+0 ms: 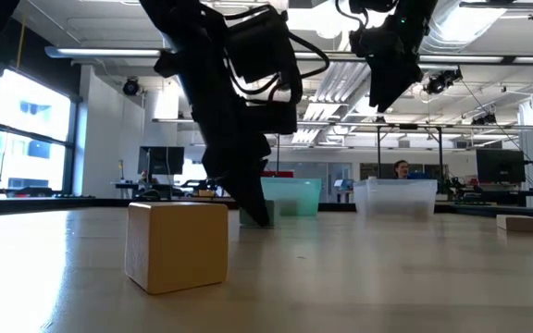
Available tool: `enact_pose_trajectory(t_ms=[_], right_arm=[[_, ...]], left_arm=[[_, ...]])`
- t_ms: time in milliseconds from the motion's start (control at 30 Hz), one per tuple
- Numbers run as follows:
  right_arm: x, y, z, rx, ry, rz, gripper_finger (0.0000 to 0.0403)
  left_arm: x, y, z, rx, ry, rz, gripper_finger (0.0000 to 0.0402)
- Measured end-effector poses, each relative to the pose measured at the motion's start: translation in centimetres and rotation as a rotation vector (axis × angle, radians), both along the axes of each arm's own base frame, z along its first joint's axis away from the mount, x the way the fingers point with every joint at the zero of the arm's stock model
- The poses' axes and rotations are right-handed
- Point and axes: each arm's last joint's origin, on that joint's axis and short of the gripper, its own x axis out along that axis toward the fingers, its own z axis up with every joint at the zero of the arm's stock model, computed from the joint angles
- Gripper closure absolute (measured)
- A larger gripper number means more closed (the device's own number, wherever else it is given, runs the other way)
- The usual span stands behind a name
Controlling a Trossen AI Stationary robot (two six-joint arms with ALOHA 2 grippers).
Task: Sort & place blocks by color
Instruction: Put the light blue block into the orange bin
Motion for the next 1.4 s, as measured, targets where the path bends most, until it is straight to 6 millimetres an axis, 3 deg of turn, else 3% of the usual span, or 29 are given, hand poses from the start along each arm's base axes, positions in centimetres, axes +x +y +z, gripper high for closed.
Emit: enact_pose_trajectory(t_ms=[233, 500, 1000, 1233, 1400], right_arm=[[0.0, 0.0, 0.0, 0.0, 0.0, 0.0, 0.0212], [0.0, 0.0, 0.0, -0.001, -0.001, 0.0, 0.0212], [0.0, 0.0, 0.0, 0.0, 0.0, 0.0, 0.0212], [0.0, 0.0, 0.0, 0.0, 0.001, 0.0, 0.0212], [0.0, 0.0, 0.0, -0.001, -0.002, 0.0, 0.0212]], left_arm=[[-0.1, -0.4, 0.4, 0.022, 0.009, -0.053, 0.0361], [-1.0, -1.3, 3.2, 0.037, -0.011, -0.072, 0.0368], [-2.2, -2.7, 6.4, 0.006, -0.043, -0.121, 0.0368], [-4.2, -4.9, 9.8, -0.022, -0.082, -0.131, 0.0368], [-6.7, -6.5, 12.7, -0.047, -0.101, -0.121, 0.0367]])
